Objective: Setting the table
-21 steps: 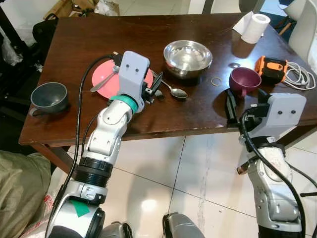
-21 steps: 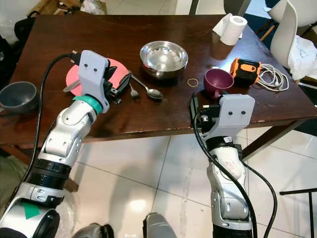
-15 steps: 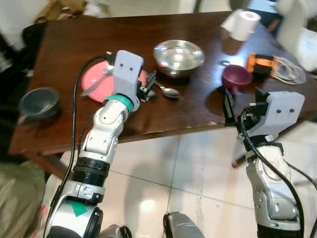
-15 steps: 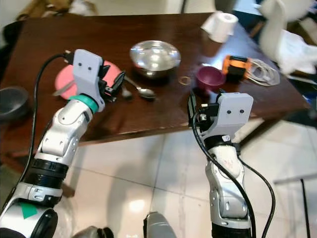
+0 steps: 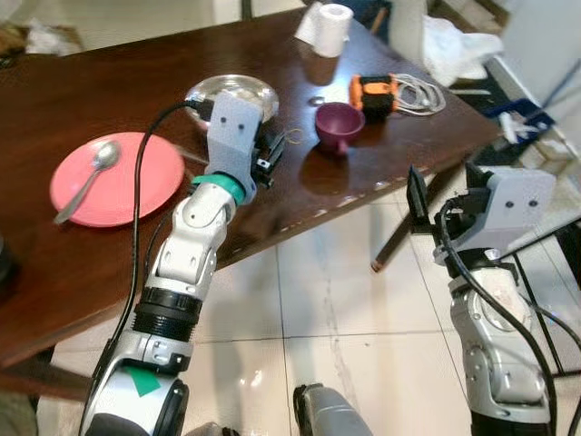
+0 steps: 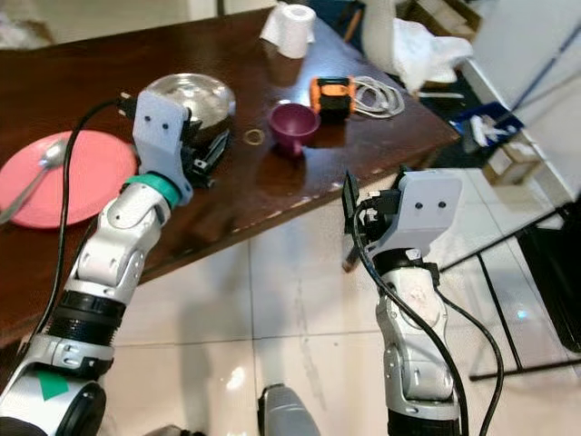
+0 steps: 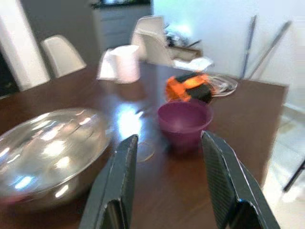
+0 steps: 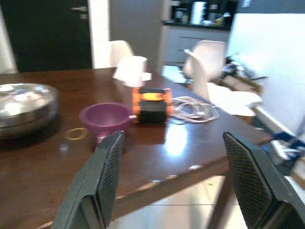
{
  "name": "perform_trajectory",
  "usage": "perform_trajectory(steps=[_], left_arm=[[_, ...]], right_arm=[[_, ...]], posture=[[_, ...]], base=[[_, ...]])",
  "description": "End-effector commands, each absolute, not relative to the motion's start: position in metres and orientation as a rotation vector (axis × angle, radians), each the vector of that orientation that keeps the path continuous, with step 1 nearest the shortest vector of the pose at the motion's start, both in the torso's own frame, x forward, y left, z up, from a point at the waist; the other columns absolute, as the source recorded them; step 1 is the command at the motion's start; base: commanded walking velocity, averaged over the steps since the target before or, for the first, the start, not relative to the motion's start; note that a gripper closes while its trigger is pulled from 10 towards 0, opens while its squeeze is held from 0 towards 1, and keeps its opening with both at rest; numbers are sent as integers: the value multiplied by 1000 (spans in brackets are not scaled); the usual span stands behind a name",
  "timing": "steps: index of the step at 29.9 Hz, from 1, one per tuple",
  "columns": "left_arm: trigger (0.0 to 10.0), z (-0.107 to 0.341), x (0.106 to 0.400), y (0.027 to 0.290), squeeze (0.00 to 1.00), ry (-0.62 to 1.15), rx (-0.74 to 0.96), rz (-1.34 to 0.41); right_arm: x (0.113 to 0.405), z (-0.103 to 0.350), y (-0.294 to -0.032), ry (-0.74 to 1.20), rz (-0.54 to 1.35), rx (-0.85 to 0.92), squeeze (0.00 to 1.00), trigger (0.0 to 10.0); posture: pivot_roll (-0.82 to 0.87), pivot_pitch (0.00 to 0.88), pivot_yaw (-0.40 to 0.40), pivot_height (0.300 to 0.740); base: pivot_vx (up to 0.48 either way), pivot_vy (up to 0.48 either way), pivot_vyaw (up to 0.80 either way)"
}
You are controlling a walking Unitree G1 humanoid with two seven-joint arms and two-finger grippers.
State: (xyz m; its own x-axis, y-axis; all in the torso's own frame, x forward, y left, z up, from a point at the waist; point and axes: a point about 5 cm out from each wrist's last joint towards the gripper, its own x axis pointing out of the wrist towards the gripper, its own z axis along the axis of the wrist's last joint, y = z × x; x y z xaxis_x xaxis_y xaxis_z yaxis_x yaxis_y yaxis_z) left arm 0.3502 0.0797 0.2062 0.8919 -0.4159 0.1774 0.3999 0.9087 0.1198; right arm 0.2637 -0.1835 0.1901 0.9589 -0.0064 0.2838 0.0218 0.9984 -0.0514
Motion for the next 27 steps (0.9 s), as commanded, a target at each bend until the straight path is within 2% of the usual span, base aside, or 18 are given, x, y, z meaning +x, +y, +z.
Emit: perform_trajectory(steps=[1, 27], left_arm=[[10000, 203, 350, 76, 0, -191, 90, -436], [10000, 204, 351, 75, 0, -196, 88, -439]], right_arm=[[264, 189, -186, -281, -23, -56, 0, 10000], [265, 190, -186, -283, -19, -55, 0, 10000]], posture=[[-84, 0, 25, 740], [-82, 0, 24, 740]], base=[[0, 0, -800], [0, 0, -800]])
